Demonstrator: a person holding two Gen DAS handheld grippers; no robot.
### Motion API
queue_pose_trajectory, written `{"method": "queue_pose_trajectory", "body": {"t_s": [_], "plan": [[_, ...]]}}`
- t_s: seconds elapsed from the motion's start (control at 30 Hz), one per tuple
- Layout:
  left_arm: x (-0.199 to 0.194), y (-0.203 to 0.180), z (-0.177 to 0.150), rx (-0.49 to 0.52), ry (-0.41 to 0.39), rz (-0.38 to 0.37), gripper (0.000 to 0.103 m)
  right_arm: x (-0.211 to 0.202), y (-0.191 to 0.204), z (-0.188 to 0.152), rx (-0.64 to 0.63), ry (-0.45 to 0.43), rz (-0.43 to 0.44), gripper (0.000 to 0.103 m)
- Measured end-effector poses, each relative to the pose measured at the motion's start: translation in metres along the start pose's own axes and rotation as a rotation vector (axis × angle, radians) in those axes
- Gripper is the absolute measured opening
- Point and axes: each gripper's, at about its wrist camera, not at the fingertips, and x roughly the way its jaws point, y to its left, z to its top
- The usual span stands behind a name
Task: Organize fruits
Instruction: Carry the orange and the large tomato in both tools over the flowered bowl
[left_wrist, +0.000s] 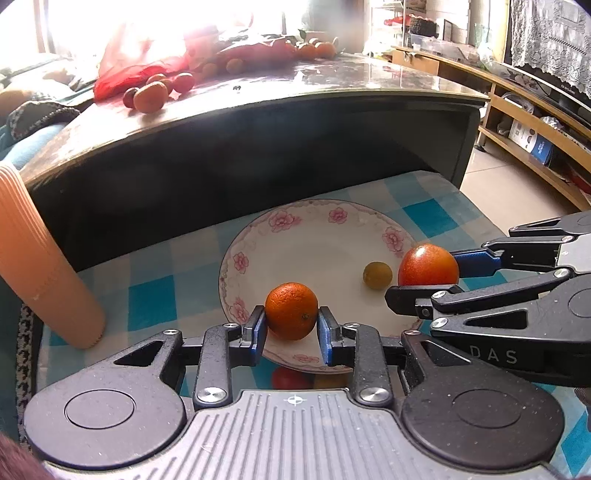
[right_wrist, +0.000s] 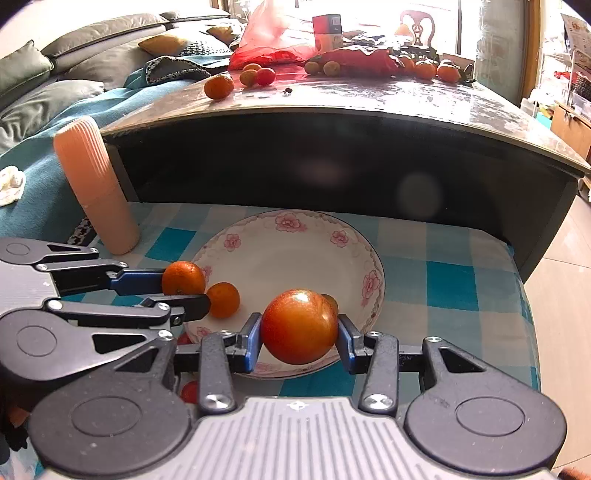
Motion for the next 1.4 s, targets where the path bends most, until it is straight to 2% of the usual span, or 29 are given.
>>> {"method": "queue_pose_trajectory", "body": {"t_s": [0.53,0.8,1.4], "plan": [[0.026,0.001,0.003,-0.004,0.027,0.004,0.035,0.026,-0.012,0.001,0.012,0.022,0.001,0.055],[0.032,-0.001,0.005,0.011,0.014,0.012,0.035,0.034,-0.02,0.002,0.03,0.019,0.007,0.055],[0.046,0.005,0.013,-0.009,-0.001,0.015,0.035,0.044,-0.021,0.011,-0.036,-0.035,-0.009,0.056]]}}
